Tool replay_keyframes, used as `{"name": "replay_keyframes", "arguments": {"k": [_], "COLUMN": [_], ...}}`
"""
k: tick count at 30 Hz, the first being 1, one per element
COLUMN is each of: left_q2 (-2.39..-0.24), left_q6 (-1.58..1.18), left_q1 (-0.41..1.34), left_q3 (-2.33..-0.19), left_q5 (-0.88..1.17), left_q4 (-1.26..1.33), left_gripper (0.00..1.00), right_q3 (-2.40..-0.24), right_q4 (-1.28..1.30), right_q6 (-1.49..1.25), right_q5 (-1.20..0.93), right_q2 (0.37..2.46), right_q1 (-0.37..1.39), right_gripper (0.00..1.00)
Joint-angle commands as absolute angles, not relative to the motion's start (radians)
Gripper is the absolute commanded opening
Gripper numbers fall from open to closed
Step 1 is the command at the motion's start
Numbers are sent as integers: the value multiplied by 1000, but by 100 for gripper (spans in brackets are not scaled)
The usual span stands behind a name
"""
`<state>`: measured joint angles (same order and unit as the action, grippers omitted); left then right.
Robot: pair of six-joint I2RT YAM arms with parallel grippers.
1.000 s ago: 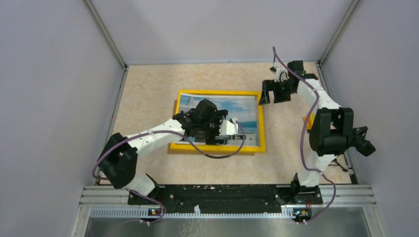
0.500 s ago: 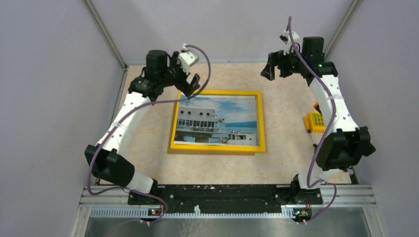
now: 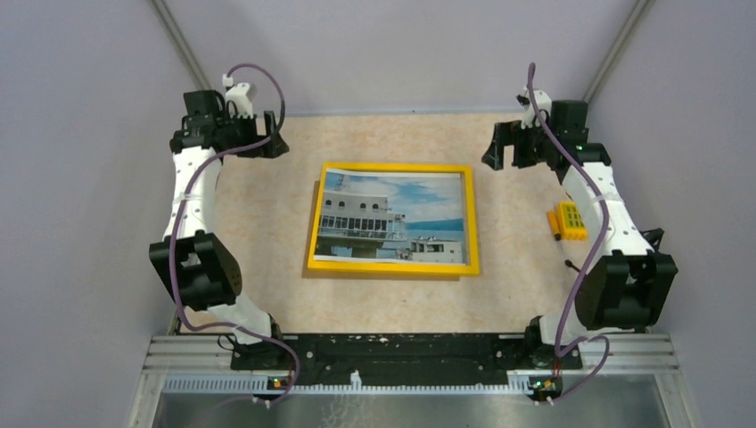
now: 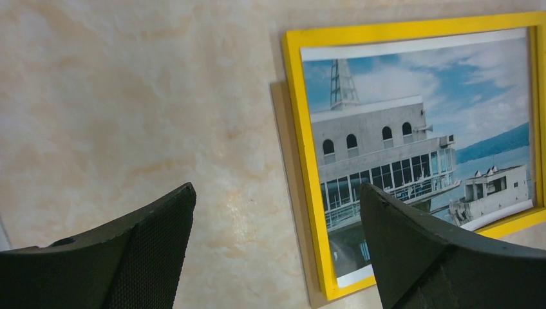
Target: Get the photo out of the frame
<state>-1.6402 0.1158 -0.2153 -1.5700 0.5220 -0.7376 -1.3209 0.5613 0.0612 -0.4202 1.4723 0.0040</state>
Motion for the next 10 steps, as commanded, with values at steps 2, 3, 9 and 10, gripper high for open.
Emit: {"name": "replay_keyframes", "arguments": {"k": [2,3,9,10], "left_q2": [-1575,-1574,-1577,-1577], "left_q6": [47,39,17,16], "left_q1": [-226,-227,-231,-232], "left_q3": [-1470,-1468,-1493,-1500], "left_q5": [507,504,490,491], "left_q4": [-715,-713,-699,-700], "left_gripper": [99,99,99,99], "right_q3": [-1325,-1329,-1348,-1349], "right_q4": [498,495,482,480], "right_q6": [49,45,34,35], "right_q5": [-442,-440,-436,-436], "right_q2": [1460,1464,1466,1463], "right_q1": [4,3,4,4], "right_gripper": [99,99,99,99]}}
